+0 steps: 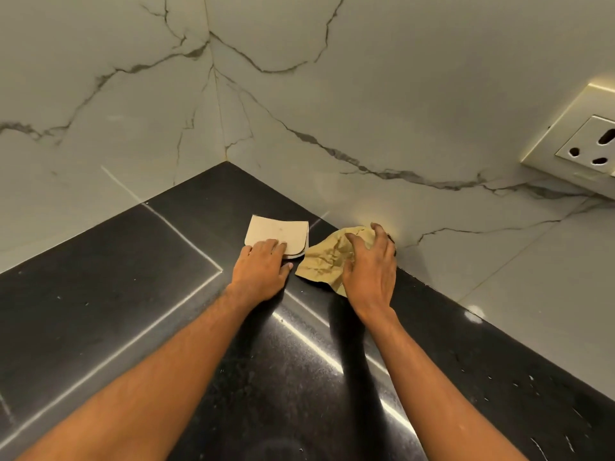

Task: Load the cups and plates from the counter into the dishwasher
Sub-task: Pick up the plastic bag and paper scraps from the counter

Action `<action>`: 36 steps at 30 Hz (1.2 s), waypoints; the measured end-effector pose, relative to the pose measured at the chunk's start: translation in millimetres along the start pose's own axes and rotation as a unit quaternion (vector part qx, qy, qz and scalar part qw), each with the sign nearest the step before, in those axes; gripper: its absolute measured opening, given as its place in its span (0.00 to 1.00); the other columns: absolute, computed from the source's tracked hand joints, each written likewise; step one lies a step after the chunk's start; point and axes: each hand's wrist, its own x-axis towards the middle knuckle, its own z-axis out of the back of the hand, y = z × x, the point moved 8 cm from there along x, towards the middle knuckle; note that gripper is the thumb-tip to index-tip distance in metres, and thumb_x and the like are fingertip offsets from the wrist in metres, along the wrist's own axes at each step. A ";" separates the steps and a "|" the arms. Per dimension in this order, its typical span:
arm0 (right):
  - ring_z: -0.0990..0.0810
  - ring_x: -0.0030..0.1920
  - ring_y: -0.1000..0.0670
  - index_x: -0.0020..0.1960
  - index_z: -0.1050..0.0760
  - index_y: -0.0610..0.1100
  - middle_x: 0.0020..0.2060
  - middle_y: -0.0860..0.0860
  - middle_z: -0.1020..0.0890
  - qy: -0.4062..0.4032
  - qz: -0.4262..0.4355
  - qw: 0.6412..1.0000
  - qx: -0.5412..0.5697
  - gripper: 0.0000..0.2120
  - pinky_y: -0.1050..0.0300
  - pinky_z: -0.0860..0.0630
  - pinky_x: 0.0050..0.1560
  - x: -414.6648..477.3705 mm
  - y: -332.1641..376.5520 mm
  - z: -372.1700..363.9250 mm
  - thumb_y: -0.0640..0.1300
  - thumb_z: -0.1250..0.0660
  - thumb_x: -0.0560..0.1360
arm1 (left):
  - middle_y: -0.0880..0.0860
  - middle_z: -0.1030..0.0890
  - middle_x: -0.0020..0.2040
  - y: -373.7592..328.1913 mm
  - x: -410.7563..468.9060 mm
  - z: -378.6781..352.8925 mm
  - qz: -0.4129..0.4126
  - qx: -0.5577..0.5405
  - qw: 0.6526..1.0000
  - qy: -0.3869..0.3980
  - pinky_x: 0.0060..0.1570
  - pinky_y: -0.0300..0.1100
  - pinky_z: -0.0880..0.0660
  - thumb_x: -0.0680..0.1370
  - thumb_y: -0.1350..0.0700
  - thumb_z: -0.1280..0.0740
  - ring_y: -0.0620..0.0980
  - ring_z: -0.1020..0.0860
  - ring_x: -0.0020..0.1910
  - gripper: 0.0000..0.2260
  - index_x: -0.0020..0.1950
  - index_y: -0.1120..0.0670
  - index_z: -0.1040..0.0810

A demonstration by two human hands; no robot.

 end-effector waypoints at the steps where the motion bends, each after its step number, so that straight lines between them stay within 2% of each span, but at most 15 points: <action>1: 0.36 0.69 0.42 0.67 0.28 0.50 0.71 0.44 0.36 0.008 -0.002 1.000 0.005 0.24 0.46 0.29 0.64 2.3 -0.5 -1.3 0.39 0.29 0.73 | 0.53 0.28 0.66 -0.6 -4.2 2.1 0.003 0.009 1.000 -0.014 0.62 0.51 0.35 0.81 0.42 0.47 0.54 0.30 0.63 0.24 0.73 0.52 0.35; 3: 0.35 0.66 0.43 0.67 0.28 0.49 0.68 0.45 0.32 0.018 0.001 1.000 0.018 0.25 0.47 0.25 0.60 6.3 -0.4 -1.2 0.34 0.30 0.72 | 0.53 0.26 0.61 -1.4 -12.9 6.7 0.010 0.033 0.999 -0.036 0.57 0.50 0.33 0.81 0.42 0.49 0.54 0.27 0.57 0.23 0.71 0.52 0.32; 6: 0.31 0.62 0.46 0.65 0.26 0.47 0.62 0.47 0.26 0.017 0.004 0.998 0.053 0.24 0.48 0.22 0.50 8.2 -2.0 4.1 0.29 0.34 0.72 | 0.52 0.25 0.56 -1.5 -24.9 10.5 0.006 0.064 0.997 -0.039 0.54 0.49 0.32 0.81 0.45 0.47 0.52 0.27 0.54 0.18 0.60 0.51 0.24; 8: 0.29 0.58 0.47 0.63 0.25 0.45 0.56 0.48 0.23 0.008 0.010 0.996 0.088 0.22 0.49 0.23 0.46 6.8 -1.4 9.0 0.28 0.37 0.73 | 0.51 0.27 0.57 2.2 -33.1 12.2 0.014 0.056 0.998 -0.036 0.55 0.47 0.33 0.79 0.44 0.42 0.52 0.29 0.56 0.16 0.56 0.52 0.22; 10: 0.29 0.55 0.48 0.62 0.23 0.44 0.53 0.48 0.21 -0.007 0.022 0.993 0.112 0.21 0.50 0.24 0.45 2.3 2.9 16.6 0.27 0.39 0.74 | 0.52 0.29 0.60 9.2 -42.2 13.6 0.048 0.023 0.998 -0.020 0.58 0.48 0.34 0.76 0.40 0.37 0.53 0.32 0.62 0.18 0.55 0.52 0.20; 12: 0.28 0.53 0.48 0.61 0.22 0.43 0.51 0.48 0.20 -0.019 0.032 0.993 0.116 0.19 0.51 0.25 0.45 -4.5 8.7 24.4 0.28 0.39 0.74 | 0.52 0.29 0.63 16.0 -51.4 11.4 0.082 0.001 0.997 0.014 0.61 0.49 0.36 0.75 0.38 0.35 0.54 0.31 0.64 0.20 0.57 0.51 0.21; 15: 0.27 0.51 0.47 0.60 0.21 0.44 0.50 0.47 0.20 -0.029 0.041 0.993 0.104 0.16 0.52 0.25 0.45 -18.5 19.0 36.4 0.32 0.36 0.75 | 0.52 0.26 0.61 21.2 -66.3 15.5 0.108 -0.002 0.994 0.032 0.58 0.48 0.33 0.71 0.35 0.32 0.54 0.26 0.59 0.26 0.60 0.52 0.27; 19: 0.27 0.49 0.48 0.61 0.21 0.45 0.49 0.47 0.21 -0.036 0.052 0.994 0.089 0.15 0.55 0.27 0.45 -40.3 32.6 51.4 0.37 0.36 0.76 | 0.54 0.27 0.60 36.4 -97.7 23.5 0.191 -0.141 0.971 0.032 0.54 0.51 0.28 0.68 0.45 0.23 0.57 0.24 0.58 0.30 0.63 0.53 0.32; 22: 0.28 0.47 0.49 0.63 0.23 0.46 0.48 0.47 0.24 -0.036 0.065 0.994 0.074 0.16 0.55 0.28 0.43 -58.8 43.4 60.0 0.38 0.38 0.76 | 0.54 0.28 0.61 49.1 -123.3 25.7 0.222 -0.218 0.950 0.032 0.53 0.51 0.27 0.72 0.49 0.26 0.58 0.25 0.58 0.23 0.62 0.54 0.29; 27: 0.30 0.43 0.51 0.64 0.25 0.47 0.47 0.48 0.28 -0.021 0.070 0.992 0.102 0.16 0.53 0.25 0.43 -85.0 61.3 74.2 0.38 0.40 0.78 | 0.55 0.22 0.58 67.1 -164.0 47.6 0.250 -0.282 0.926 -0.026 0.55 0.48 0.30 0.76 0.52 0.31 0.57 0.25 0.58 0.14 0.58 0.55 0.28; 29: 0.29 0.45 0.52 0.63 0.25 0.47 0.48 0.49 0.30 -0.010 0.065 0.990 0.127 0.15 0.53 0.23 0.41 -96.2 69.6 80.0 0.38 0.41 0.78 | 0.55 0.21 0.58 69.9 -182.9 55.3 0.263 -0.319 0.910 -0.038 0.55 0.48 0.27 0.77 0.53 0.33 0.57 0.24 0.57 0.13 0.59 0.54 0.29; 32: 0.29 0.47 0.51 0.61 0.25 0.47 0.49 0.49 0.31 -0.012 0.069 0.986 0.150 0.14 0.53 0.23 0.37 -117.1 84.1 91.6 0.37 0.42 0.79 | 0.56 0.23 0.57 72.6 -211.9 62.5 0.267 -0.368 0.890 -0.047 0.51 0.54 0.21 0.78 0.54 0.34 0.57 0.23 0.53 0.13 0.60 0.52 0.33; 36: 0.31 0.48 0.50 0.58 0.24 0.48 0.47 0.49 0.32 -0.013 0.080 0.982 0.173 0.15 0.53 0.25 0.34 -151.2 99.8 104.3 0.35 0.43 0.78 | 0.57 0.25 0.60 75.6 -251.4 75.2 0.251 -0.390 0.883 -0.068 0.47 0.55 0.19 0.78 0.57 0.35 0.57 0.23 0.53 0.17 0.64 0.49 0.37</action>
